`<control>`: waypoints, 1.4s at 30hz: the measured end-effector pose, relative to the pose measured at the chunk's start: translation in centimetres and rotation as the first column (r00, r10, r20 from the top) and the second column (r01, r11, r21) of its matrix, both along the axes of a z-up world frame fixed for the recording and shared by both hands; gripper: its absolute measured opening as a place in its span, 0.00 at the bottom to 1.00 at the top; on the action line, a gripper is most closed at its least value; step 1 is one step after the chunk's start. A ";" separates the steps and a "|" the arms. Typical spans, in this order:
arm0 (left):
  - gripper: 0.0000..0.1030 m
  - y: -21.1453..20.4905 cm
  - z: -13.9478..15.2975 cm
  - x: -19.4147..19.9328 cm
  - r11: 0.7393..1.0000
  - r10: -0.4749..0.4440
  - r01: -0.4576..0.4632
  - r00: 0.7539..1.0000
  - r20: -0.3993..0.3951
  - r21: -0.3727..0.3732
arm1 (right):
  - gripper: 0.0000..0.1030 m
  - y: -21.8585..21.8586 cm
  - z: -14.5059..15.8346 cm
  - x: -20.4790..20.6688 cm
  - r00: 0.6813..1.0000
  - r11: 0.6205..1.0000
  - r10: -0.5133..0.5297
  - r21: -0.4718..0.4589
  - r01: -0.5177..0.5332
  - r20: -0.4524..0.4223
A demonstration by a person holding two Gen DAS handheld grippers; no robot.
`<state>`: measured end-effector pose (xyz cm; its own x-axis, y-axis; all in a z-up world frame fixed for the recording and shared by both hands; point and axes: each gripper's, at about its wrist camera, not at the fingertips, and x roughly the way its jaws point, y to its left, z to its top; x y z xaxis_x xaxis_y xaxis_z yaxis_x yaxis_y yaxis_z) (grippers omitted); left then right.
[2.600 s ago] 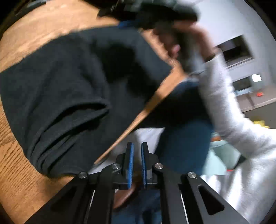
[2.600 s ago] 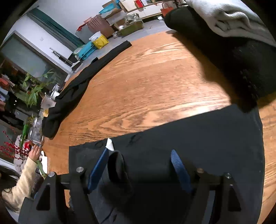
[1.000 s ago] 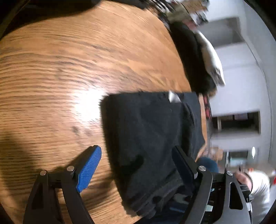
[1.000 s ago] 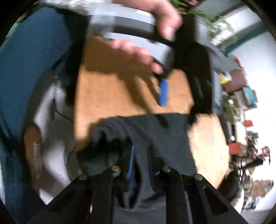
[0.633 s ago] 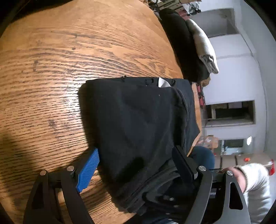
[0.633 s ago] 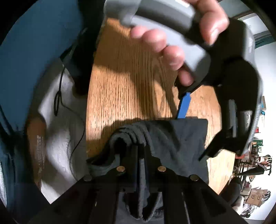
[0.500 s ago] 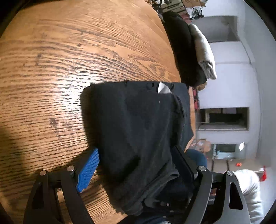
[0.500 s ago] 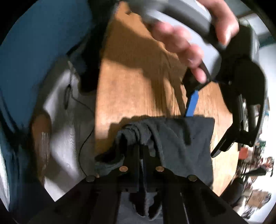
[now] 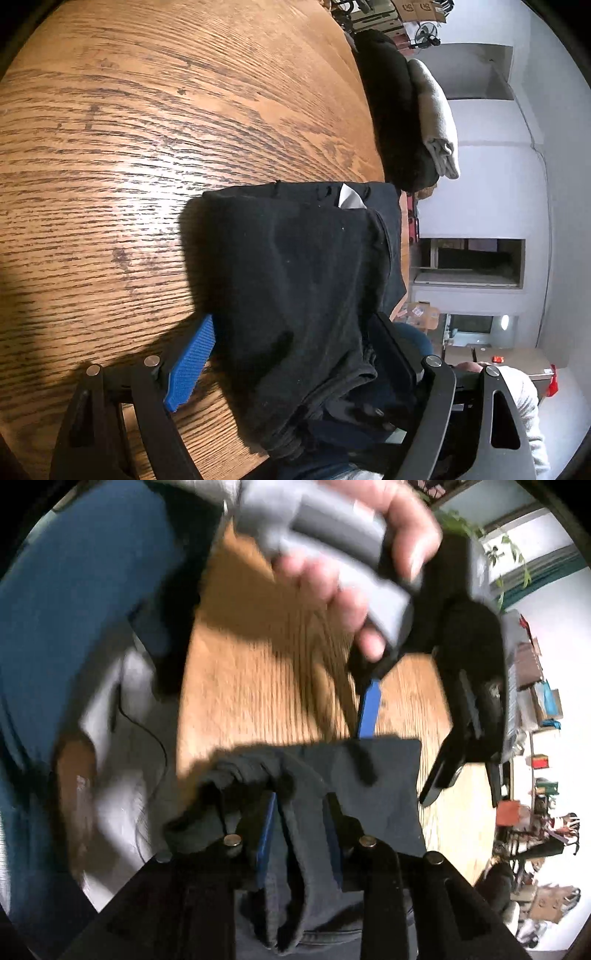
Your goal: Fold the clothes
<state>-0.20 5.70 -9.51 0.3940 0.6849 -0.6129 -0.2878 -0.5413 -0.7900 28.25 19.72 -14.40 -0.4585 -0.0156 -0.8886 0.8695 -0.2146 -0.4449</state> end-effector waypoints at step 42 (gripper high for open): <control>0.07 1.2 0.0 -2.1 0.989 0.102 -0.116 0.984 -0.149 -0.090 | 0.19 22.1 -2.7 -16.7 0.296 0.212 -0.693 -0.206 0.955 0.658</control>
<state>-2.26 6.94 -9.51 0.2233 0.6529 -0.7238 -0.3299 -0.6481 -0.6864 11.50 41.81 -17.08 -0.1535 -0.2983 -0.9420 0.0505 -0.9545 0.2941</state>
